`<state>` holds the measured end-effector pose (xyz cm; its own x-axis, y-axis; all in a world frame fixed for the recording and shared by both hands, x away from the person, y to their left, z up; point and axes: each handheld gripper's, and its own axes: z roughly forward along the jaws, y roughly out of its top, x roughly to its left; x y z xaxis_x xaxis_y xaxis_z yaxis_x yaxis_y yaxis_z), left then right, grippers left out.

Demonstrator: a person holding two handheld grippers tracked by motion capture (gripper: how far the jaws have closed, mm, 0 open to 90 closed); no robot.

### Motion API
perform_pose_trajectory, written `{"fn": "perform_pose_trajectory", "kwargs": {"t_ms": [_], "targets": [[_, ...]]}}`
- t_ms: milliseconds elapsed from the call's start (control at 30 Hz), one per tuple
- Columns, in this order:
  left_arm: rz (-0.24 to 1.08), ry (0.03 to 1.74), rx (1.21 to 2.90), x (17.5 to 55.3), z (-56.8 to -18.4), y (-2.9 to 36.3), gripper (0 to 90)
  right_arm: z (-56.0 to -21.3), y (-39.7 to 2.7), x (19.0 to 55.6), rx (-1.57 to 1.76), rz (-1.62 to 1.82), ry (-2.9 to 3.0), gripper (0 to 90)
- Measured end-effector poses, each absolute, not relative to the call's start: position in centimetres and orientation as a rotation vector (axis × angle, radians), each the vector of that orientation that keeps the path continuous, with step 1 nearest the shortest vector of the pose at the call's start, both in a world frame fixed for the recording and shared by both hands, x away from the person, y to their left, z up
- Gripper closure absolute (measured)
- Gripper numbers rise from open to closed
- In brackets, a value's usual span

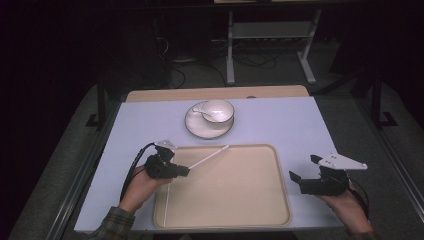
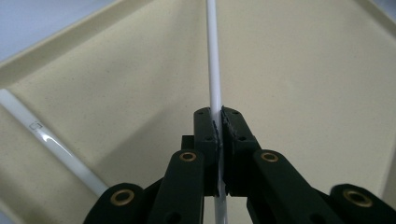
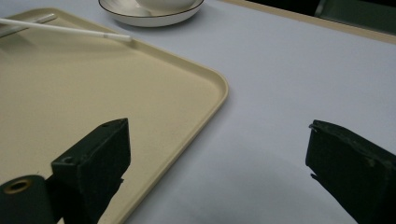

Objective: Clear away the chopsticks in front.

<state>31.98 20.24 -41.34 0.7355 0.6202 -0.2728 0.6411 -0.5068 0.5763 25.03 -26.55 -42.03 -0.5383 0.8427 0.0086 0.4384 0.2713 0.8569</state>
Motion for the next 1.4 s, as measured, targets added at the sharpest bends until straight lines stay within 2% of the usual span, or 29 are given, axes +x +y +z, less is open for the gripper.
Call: {"fn": "perform_pose_trajectory", "kwargs": {"t_ms": [800,1100,1267,1400], "targets": [[0.037,0.912,2.408,31.3,-43.1,18.9,84.0,-41.9,-25.8,24.8,1.115,1.199,2.115,6.2],[0.034,0.895,2.414,31.2,-43.2,18.8,82.7,-41.9,-25.8,25.0,1.117,1.2,2.115,6.2],[0.04,0.888,2.419,31.1,-43.1,18.5,72.1,-42.0,-25.8,25.1,1.112,1.199,2.117,6.2],[0.018,0.871,2.401,31.1,-42.9,18.5,59.3,-42.0,-25.8,25.1,1.116,1.199,2.118,6.2]]}}
